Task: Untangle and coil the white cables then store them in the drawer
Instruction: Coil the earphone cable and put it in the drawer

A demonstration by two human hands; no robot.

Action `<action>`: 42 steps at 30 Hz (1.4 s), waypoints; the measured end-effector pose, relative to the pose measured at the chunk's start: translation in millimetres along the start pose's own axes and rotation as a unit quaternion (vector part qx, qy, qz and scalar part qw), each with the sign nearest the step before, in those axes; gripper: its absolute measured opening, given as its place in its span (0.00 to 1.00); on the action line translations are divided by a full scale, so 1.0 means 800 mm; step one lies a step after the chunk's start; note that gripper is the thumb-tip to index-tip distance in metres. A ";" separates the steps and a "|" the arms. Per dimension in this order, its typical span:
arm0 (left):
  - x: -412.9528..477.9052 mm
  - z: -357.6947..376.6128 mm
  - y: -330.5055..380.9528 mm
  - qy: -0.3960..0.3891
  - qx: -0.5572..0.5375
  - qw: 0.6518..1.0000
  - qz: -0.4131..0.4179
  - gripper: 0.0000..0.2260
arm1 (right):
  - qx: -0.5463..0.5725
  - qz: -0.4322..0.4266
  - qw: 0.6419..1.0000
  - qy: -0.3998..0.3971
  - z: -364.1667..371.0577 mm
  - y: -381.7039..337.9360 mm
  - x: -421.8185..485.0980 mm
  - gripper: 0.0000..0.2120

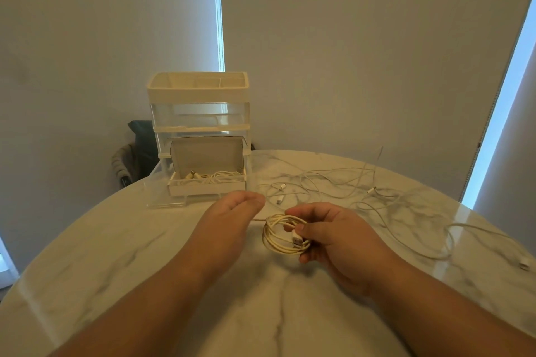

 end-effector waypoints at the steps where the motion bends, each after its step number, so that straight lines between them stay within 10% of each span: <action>1: 0.001 0.000 0.001 -0.012 -0.007 1.000 0.001 0.08 | 0.000 -0.001 1.000 -0.006 0.000 0.000 0.000 0.15; 7: -0.006 0.010 0.002 -0.132 -0.001 0.991 -0.036 0.06 | 0.012 -0.009 0.999 -0.028 0.001 0.000 0.000 0.14; 42: -0.008 0.012 -0.014 -0.121 -0.094 0.972 -0.180 0.08 | -0.084 -0.054 0.995 0.008 -0.006 0.001 0.002 0.15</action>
Point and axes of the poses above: each hand's wrist, its own x-axis towards the middle knuckle, its own z-axis out of the palm, y = z × x, the point moved 3 cm from there along x, towards the middle knuckle, and after that the axes turned 15 degrees about -x, right-handed, at the moved point
